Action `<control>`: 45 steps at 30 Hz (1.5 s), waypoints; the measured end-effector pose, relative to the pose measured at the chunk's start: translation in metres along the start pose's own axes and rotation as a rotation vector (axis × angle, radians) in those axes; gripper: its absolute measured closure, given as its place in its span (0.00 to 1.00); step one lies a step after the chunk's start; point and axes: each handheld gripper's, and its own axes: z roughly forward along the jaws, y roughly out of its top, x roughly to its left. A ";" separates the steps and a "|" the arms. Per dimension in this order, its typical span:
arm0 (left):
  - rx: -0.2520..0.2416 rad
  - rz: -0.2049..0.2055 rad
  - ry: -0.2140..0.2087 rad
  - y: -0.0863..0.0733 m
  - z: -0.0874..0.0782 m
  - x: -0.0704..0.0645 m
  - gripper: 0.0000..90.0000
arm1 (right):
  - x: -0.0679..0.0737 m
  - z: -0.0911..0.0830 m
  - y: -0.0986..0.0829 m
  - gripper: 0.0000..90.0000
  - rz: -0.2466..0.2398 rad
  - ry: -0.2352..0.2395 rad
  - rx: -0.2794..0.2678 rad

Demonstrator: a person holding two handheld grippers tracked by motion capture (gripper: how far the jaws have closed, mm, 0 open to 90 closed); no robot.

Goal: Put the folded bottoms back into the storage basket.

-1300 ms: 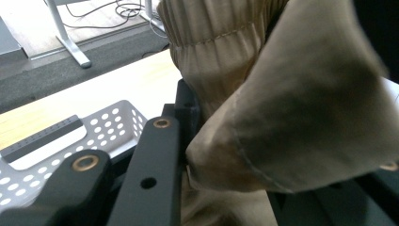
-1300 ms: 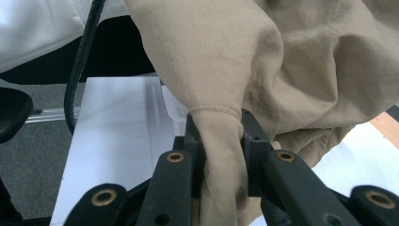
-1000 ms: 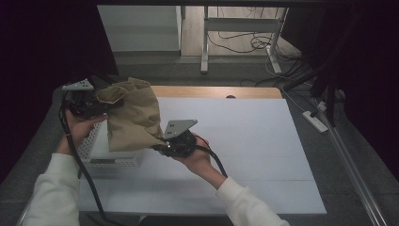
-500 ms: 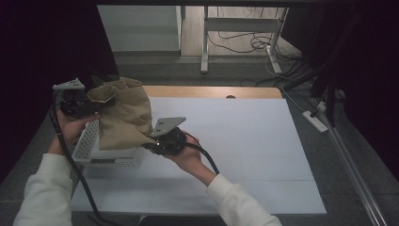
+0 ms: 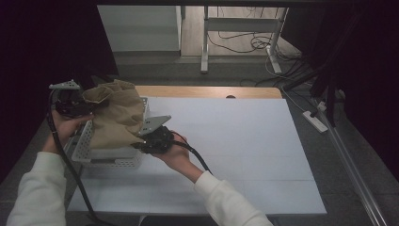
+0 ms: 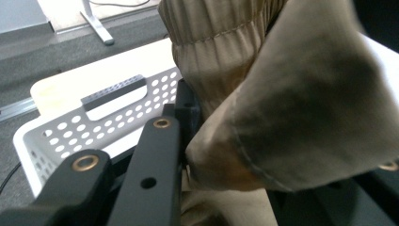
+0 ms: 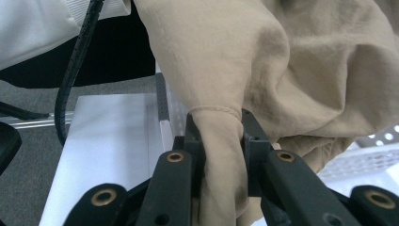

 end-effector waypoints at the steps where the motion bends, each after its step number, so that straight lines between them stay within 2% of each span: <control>1: 0.004 -0.002 0.001 -0.001 0.000 0.002 0.82 | 0.000 0.003 0.000 0.86 0.002 0.000 0.001; 10: 0.044 -0.031 0.011 -0.011 0.006 0.021 0.82 | -0.003 0.028 0.001 0.86 0.012 0.016 0.035; 20: 0.094 -0.046 0.018 -0.015 0.019 0.030 0.82 | -0.006 0.048 0.001 0.86 0.011 0.033 0.082; 25: 0.117 -0.050 0.024 -0.016 0.025 0.032 0.82 | -0.007 0.051 -0.002 0.86 0.016 0.038 0.089; 40: 0.127 -0.074 0.027 -0.019 0.032 0.038 0.82 | -0.010 0.055 -0.002 0.85 0.025 0.040 0.085; 41: 0.120 -0.087 0.045 -0.019 0.034 0.039 0.80 | -0.010 0.056 -0.003 0.84 0.030 0.042 0.083; 42: 0.097 -0.122 0.094 -0.019 0.035 0.040 0.70 | -0.011 0.056 -0.003 0.80 0.035 0.038 0.083; 43: 0.072 -0.161 0.127 -0.018 0.036 0.042 0.54 | -0.011 0.056 -0.003 0.71 0.041 0.046 0.077; 44: 0.046 -0.184 0.139 -0.018 0.036 0.045 0.39 | -0.012 0.056 -0.003 0.63 0.048 0.060 0.072; 45: 0.034 -0.193 0.148 -0.017 0.036 0.046 0.36 | -0.011 0.055 -0.003 0.54 0.057 0.048 0.064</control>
